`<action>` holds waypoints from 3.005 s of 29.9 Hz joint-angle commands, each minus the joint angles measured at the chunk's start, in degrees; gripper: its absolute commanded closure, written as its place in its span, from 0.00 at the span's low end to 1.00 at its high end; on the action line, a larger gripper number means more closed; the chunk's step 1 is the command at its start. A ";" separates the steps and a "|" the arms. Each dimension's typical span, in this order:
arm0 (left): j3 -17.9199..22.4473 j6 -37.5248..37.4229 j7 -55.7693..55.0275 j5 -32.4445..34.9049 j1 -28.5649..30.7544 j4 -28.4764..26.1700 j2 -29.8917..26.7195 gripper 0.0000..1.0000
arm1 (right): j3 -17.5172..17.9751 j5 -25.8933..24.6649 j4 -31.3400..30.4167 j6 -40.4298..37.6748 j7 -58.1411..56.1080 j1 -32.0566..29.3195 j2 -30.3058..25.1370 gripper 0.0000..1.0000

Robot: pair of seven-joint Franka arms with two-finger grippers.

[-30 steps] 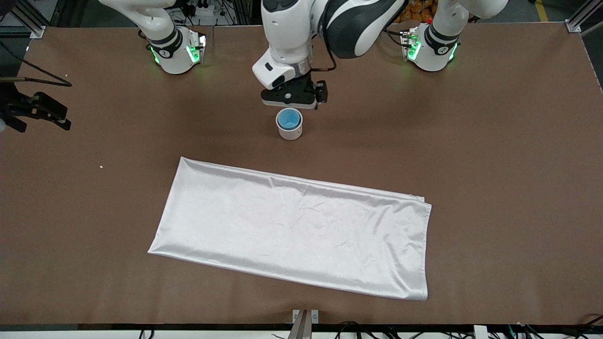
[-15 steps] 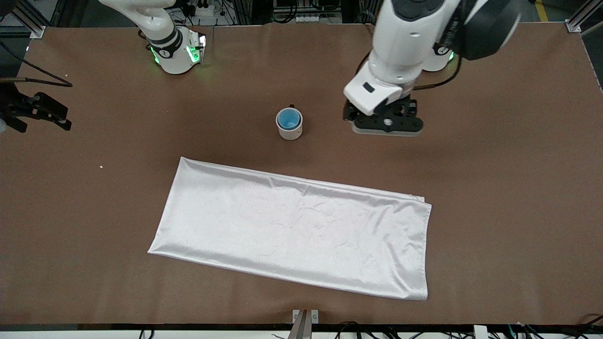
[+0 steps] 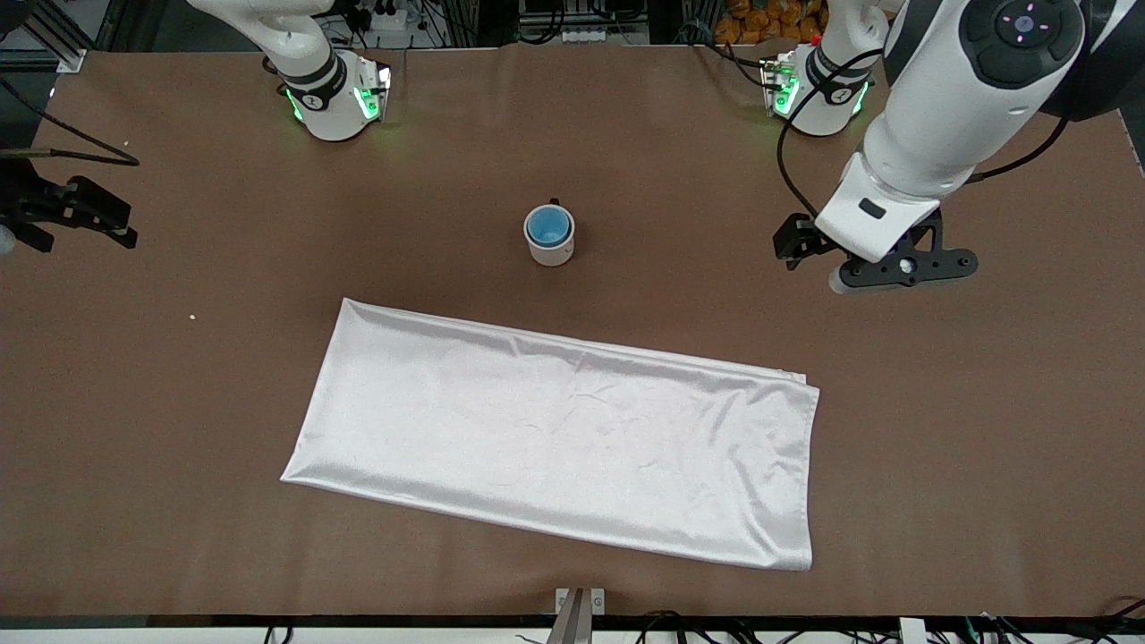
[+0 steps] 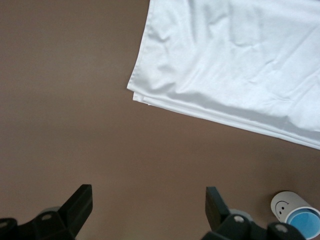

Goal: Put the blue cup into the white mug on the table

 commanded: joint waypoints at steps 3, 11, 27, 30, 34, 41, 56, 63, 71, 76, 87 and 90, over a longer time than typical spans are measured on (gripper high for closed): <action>-0.82 0.75 5.61 0.11 4.87 -7.89 -5.32 0.00 | 0.40 3.29 0.40 -0.75 4.22 -0.53 0.38 0.00; -0.73 1.46 7.19 0.29 7.16 -10.27 -6.29 0.00 | 0.40 3.73 0.32 -0.93 5.02 -0.53 0.38 0.00; -0.30 4.18 12.30 0.11 11.73 -7.64 -4.54 0.00 | 0.32 2.50 -0.21 -1.81 3.97 -0.88 0.38 0.00; -0.30 4.18 11.77 0.20 12.70 -5.88 -3.92 0.00 | 0.32 2.15 -0.12 -1.72 3.97 -0.70 0.38 0.00; -0.38 4.10 11.59 0.29 12.70 -5.26 -3.74 0.00 | 0.32 1.71 -0.12 -1.72 3.88 -0.70 0.38 0.00; -0.65 3.92 11.59 0.38 12.26 -5.44 -4.09 0.00 | 0.32 0.74 -0.04 -1.63 3.88 -0.53 0.38 0.00; -3.11 0.41 11.33 0.11 12.26 -5.97 -9.10 0.00 | 0.40 0.74 -0.12 -1.63 3.97 -0.53 0.38 0.00; -3.72 -0.74 10.80 0.20 12.70 -5.61 -10.42 0.00 | 0.40 0.83 -0.12 -1.72 3.97 -0.61 0.38 0.00; -3.46 -0.74 11.15 -2.08 13.05 -6.05 -12.53 0.00 | 0.40 1.01 -0.12 -1.72 3.97 -0.70 0.38 0.00; -3.37 -0.74 10.89 -3.84 13.40 -6.58 -12.88 0.00 | 0.40 1.18 -0.12 -1.72 3.97 -0.79 0.38 0.00; -3.37 -2.23 14.93 -4.55 14.90 -7.02 -13.67 0.00 | 0.40 1.27 -0.12 -1.72 3.88 -0.88 0.38 0.00; -3.28 -2.41 17.30 -4.28 14.90 -7.11 -14.02 0.00 | 0.40 1.27 -0.12 -1.81 3.88 -0.96 0.38 0.00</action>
